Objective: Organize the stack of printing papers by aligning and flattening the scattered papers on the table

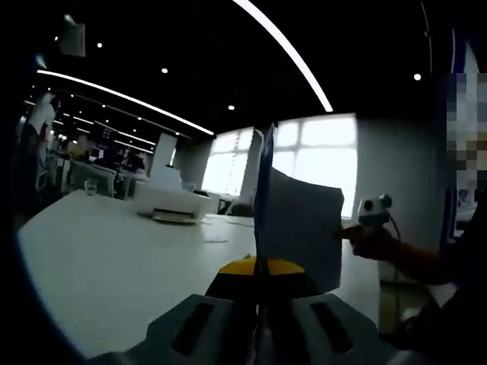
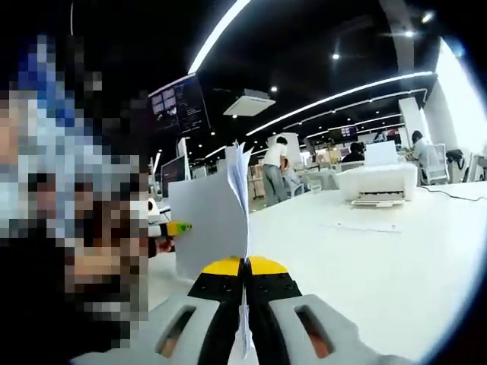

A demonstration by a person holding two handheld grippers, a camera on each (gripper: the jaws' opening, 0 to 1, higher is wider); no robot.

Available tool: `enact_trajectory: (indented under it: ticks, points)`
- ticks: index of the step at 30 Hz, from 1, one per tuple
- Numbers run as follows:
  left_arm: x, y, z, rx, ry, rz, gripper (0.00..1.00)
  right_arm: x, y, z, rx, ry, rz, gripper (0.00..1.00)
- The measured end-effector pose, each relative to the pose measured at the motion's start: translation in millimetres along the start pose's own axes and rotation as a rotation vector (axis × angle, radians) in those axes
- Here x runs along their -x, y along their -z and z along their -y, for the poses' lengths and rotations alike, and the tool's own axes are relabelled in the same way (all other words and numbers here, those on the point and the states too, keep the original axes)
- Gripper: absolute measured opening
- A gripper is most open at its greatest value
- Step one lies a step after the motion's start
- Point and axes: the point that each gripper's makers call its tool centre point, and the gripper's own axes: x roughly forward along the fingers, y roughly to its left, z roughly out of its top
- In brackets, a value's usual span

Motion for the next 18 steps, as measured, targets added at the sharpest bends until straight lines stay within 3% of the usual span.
enact_trajectory:
  ticks: [18]
  points:
    - [-1.4,1.3,-2.3,0.065,0.003,-0.062,0.06,0.7,-8.3,-6.3,-0.11,-0.035,0.003,0.0]
